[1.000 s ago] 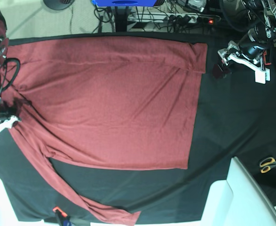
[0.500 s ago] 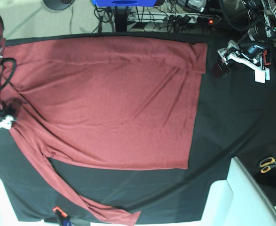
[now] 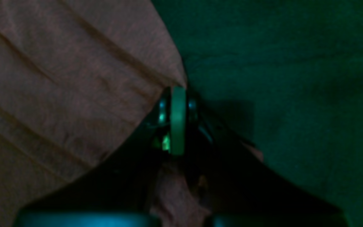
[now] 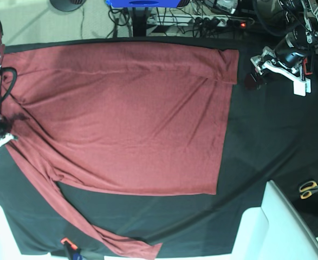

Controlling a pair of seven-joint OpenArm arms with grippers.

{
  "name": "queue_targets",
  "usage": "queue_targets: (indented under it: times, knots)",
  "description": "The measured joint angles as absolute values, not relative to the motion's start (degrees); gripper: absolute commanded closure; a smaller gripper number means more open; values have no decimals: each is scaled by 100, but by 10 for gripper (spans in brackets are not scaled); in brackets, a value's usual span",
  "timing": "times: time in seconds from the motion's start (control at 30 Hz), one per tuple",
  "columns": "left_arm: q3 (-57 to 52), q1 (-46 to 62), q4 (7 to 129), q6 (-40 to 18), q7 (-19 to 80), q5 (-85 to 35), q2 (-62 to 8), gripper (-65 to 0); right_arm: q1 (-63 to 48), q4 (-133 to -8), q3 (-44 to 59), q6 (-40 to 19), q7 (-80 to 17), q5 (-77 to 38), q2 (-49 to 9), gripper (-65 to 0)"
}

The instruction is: Fold the T-shirt properly

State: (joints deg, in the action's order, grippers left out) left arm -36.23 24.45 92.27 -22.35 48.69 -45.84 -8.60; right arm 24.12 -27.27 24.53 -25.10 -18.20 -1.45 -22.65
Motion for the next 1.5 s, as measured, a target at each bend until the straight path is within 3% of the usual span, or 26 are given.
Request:
queue_targets:
  times: [0.47, 0.63, 0.73, 0.87, 1.2, 1.5]
  knots:
    - [-3621, 2182, 9218, -2231, 4875, -4287, -856, -550, 2648, -3055, 2464, -2497, -1820, -145, -2285, 0]
    - [-3347, 1756, 8921, -1951, 4888, -3907, -908, -550, 2646, -3055, 2464, -2510, -1837, -141, -2270, 0]
    - [-3028, 1227, 8508, -1953, 4923, -3911, -947, -550, 2646, -3068, 2464, -2510, -1811, -148, -2279, 0]
    - [-2587, 340, 7592, -1479, 4862, -3868, -1186, -550, 2630, -3070, 2464, -2512, -1811, -154, -2292, 0]
    - [-2093, -1404, 5249, -1522, 4788, -3911, -1188, -548, 2633, -3076, 2449, -2512, -1813, -130, -2287, 0]
    - [-1157, -1721, 4890, -1542, 4633, -4012, -1175, -546, 2630, -3076, 2449, -2521, -1815, -143, -2283, 0]
